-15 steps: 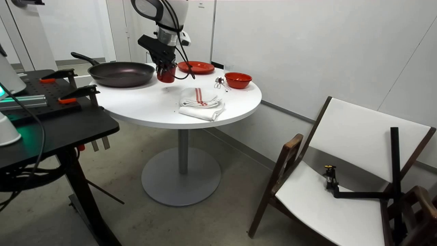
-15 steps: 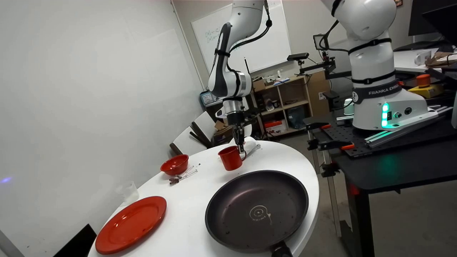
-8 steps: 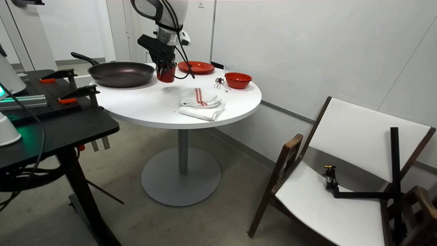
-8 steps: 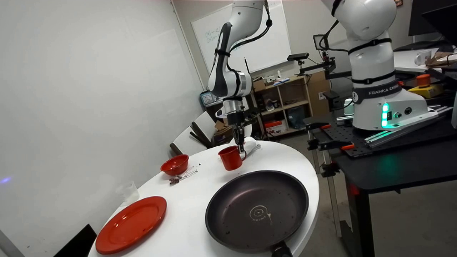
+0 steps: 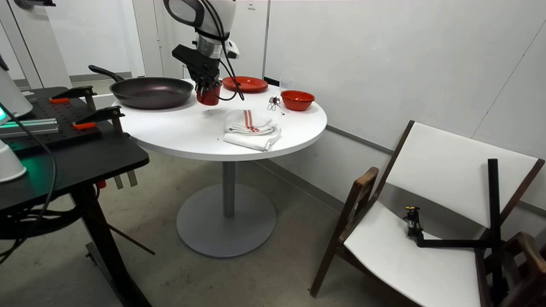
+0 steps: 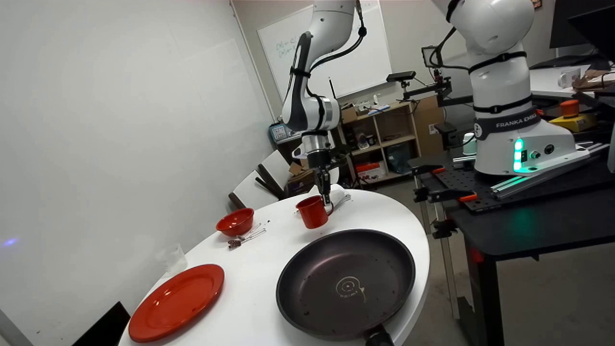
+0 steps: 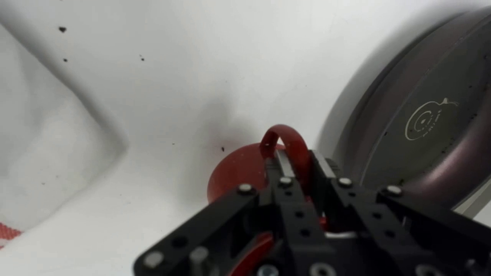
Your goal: Move the cup at the edge of the table
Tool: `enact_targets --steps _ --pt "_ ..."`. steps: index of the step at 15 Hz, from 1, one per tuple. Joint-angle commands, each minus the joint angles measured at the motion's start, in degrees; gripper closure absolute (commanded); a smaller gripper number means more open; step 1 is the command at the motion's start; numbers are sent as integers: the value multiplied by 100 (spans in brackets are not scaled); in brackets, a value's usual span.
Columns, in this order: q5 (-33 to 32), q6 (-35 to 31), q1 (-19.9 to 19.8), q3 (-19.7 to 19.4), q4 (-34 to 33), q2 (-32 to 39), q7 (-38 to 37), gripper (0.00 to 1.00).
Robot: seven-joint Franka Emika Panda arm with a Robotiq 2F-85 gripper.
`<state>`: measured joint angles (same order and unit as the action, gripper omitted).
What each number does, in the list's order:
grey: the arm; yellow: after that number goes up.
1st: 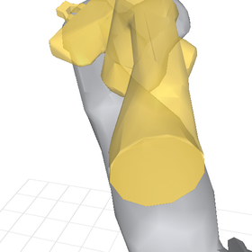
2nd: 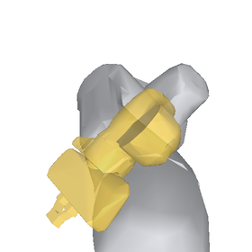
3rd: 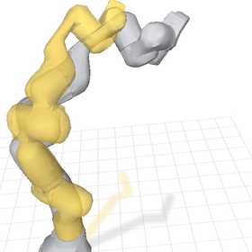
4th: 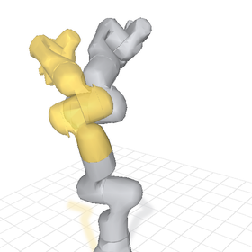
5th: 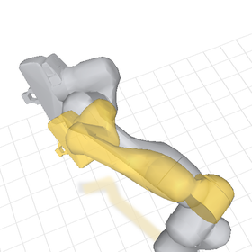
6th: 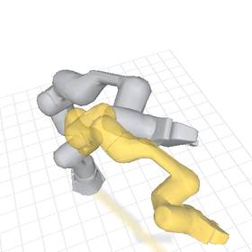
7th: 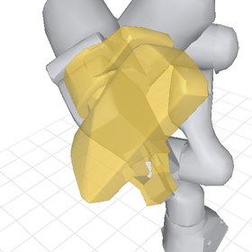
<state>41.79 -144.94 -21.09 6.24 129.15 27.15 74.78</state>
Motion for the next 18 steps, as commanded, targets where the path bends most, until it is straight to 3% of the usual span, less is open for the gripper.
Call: enact_targets --steps 1,11,18 --pt "110 -29 25 -201 52 -52 61 96" --pt "303 -261 -217 -497 391 -105 251 96" --pt "873 -735 -366 -487 884 -197 703 96"
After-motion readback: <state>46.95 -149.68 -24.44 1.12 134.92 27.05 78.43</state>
